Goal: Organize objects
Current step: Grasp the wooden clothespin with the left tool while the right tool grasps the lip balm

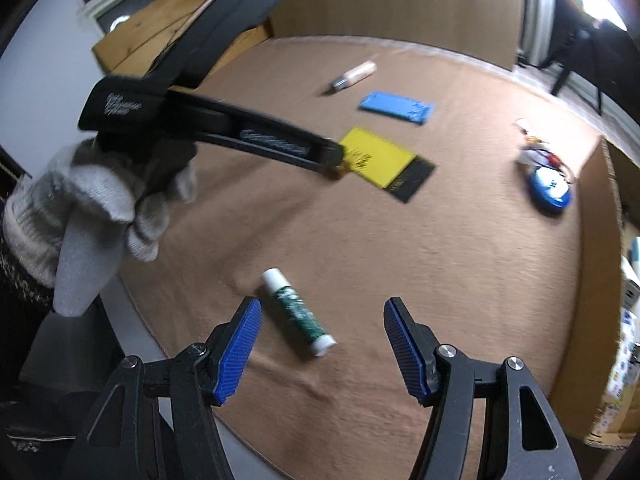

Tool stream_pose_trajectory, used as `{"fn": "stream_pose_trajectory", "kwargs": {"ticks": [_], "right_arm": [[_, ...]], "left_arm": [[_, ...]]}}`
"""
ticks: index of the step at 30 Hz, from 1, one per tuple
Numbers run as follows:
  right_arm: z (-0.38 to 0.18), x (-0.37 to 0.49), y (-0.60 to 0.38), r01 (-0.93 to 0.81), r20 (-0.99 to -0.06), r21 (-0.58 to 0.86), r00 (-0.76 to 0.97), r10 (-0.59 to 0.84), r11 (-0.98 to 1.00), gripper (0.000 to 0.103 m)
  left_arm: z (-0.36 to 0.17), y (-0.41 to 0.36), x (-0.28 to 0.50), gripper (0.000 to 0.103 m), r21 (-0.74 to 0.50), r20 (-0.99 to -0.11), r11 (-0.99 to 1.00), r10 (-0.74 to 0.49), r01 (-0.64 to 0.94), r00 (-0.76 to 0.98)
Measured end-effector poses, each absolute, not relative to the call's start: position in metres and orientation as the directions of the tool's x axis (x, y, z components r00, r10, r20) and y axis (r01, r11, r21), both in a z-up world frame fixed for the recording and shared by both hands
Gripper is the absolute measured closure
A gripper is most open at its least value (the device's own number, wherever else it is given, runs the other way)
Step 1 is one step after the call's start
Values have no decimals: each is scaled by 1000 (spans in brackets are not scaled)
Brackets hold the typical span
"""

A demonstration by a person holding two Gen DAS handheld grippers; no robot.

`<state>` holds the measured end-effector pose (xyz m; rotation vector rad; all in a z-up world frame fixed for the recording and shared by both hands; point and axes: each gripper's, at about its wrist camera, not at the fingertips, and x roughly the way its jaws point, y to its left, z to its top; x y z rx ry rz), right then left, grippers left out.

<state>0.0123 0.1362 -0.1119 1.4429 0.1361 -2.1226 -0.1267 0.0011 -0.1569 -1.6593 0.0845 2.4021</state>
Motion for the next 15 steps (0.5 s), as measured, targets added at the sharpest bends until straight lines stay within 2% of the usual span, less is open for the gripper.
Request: {"fn": "stream_pose_trajectory", "kwargs": {"ticks": [5, 15], "right_arm": [[-121, 11, 122, 519, -893, 206, -247, -376, -830, 43], [-134, 10, 111, 538, -910, 167, -239, -340, -826, 43]], "left_arm": [[-169, 5, -126, 27, -24, -936, -967, 111, -255, -333], [-173, 8, -124, 27, -35, -935, -964, 125, -264, -333]]}}
